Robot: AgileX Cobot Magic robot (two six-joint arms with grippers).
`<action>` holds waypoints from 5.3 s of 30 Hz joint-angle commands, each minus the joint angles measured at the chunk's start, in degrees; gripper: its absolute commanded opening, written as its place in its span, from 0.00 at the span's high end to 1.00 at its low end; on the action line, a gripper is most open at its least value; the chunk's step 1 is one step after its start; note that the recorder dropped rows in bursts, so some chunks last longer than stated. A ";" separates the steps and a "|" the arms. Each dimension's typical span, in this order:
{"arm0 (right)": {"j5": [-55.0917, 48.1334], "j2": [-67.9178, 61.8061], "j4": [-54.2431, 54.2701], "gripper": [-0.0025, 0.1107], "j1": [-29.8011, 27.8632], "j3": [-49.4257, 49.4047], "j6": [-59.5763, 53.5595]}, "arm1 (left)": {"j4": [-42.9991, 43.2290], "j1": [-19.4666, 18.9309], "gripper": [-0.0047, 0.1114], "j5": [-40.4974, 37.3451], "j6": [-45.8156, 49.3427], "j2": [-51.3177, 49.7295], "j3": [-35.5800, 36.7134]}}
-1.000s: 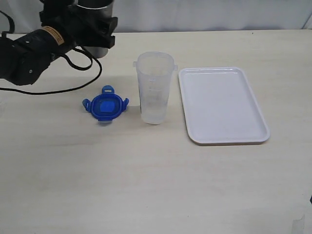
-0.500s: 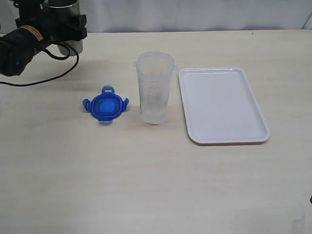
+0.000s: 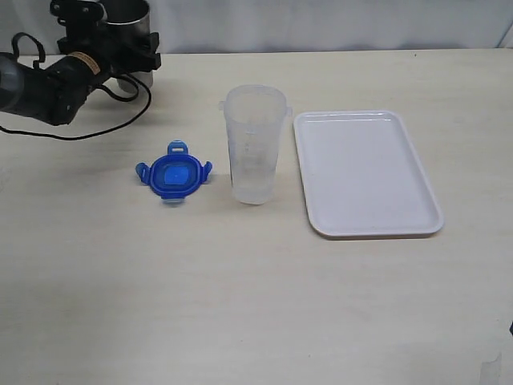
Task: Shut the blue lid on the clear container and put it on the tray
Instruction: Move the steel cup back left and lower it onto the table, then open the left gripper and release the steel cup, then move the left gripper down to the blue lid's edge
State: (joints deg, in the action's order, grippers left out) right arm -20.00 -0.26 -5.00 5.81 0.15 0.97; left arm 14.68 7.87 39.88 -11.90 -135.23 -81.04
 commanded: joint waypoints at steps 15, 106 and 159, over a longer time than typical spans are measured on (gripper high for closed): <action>0.15 0.26 0.02 0.94 -0.34 -0.15 -0.33 | -1.68 -0.07 0.96 3.57 -0.63 -3.47 -2.58; 0.15 0.26 0.02 0.94 -0.34 -0.15 -0.33 | 0.71 -0.07 0.05 -27.05 -5.96 28.74 27.01; 0.15 0.26 0.02 0.94 -0.34 -0.15 -0.33 | -15.72 9.48 0.52 -60.07 0.06 35.75 26.19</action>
State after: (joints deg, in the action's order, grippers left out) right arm -20.00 -0.26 -5.00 5.81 0.15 0.97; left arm 0.54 16.92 -17.01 -13.32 -99.96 -54.30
